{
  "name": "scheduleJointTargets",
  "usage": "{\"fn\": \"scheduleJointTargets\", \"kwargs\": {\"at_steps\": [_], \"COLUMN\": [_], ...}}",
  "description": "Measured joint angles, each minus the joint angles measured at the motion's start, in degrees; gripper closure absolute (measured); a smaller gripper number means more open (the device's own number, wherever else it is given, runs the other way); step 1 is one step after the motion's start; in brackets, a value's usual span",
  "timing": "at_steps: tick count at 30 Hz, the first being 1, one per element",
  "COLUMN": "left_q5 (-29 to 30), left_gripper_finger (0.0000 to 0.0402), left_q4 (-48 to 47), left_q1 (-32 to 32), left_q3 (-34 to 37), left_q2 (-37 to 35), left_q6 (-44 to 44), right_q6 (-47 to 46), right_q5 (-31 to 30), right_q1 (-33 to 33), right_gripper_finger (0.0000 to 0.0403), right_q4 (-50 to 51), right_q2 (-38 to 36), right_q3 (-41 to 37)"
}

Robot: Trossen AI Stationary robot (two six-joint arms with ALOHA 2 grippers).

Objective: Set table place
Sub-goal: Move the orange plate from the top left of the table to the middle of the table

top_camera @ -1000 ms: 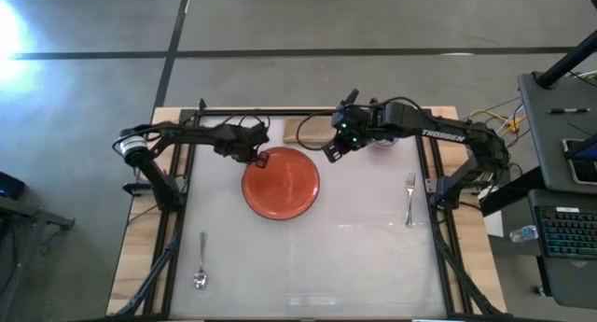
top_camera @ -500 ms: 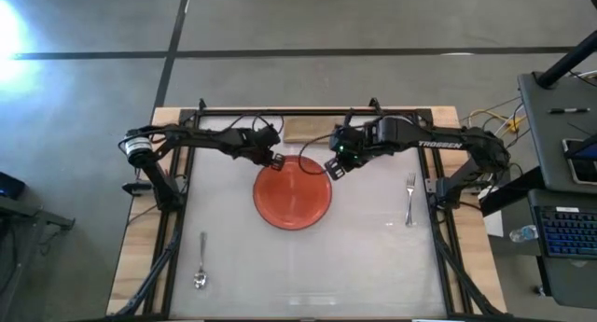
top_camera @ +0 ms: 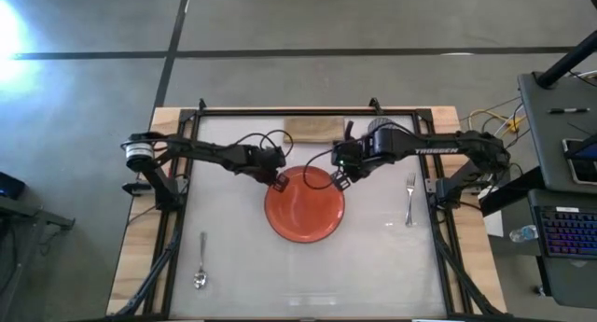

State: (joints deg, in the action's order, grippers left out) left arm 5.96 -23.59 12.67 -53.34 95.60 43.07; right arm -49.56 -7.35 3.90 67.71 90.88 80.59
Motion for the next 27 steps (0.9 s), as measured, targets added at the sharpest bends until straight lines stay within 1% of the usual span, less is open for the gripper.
{"fn": "scheduleJointTargets", "kwargs": {"at_steps": [3, 6, 11, 14, 18, 23, 27], "left_q5": [1.03, 2.55, 3.75, 3.05, 2.03, 2.00, 0.84], "left_gripper_finger": [0.0402, 0.0402, 0.0402, 0.0402, 0.0402, 0.0402, 0.0402], "left_q4": [-0.01, -3.06, -6.67, -5.86, -5.34, -4.74, -3.87], "left_q1": [0.00, 0.02, 0.02, -0.20, -0.98, -2.19, -3.11], "left_q3": [-0.05, -0.15, 0.39, 0.44, 0.48, 0.48, 0.52], "left_q2": [-1.77, -4.14, -6.20, -5.86, -3.93, -1.76, -0.42], "left_q6": [0.13, 0.16, 0.22, 0.24, 0.26, 0.24, 0.38], "right_q6": [0.04, 0.06, -0.58, -2.67, -4.90, -5.56, -6.54], "right_q5": [0.57, 4.39, 9.51, 11.02, 11.87, 11.87, 11.93], "right_q1": [-0.04, 0.00, -0.04, -0.04, -0.32, -0.78, -1.02], "right_gripper_finger": [0.0375, 0.0379, 0.0393, 0.0394, 0.0394, 0.0394, 0.0394], "right_q4": [0.03, -1.78, -11.06, -15.69, -19.02, -19.32, -19.58], "right_q2": [-0.08, -0.10, -0.12, 0.01, 0.01, -0.01, 0.01], "right_q3": [-2.79, -7.11, -14.31, -17.92, -21.22, -23.27, -25.02]}}
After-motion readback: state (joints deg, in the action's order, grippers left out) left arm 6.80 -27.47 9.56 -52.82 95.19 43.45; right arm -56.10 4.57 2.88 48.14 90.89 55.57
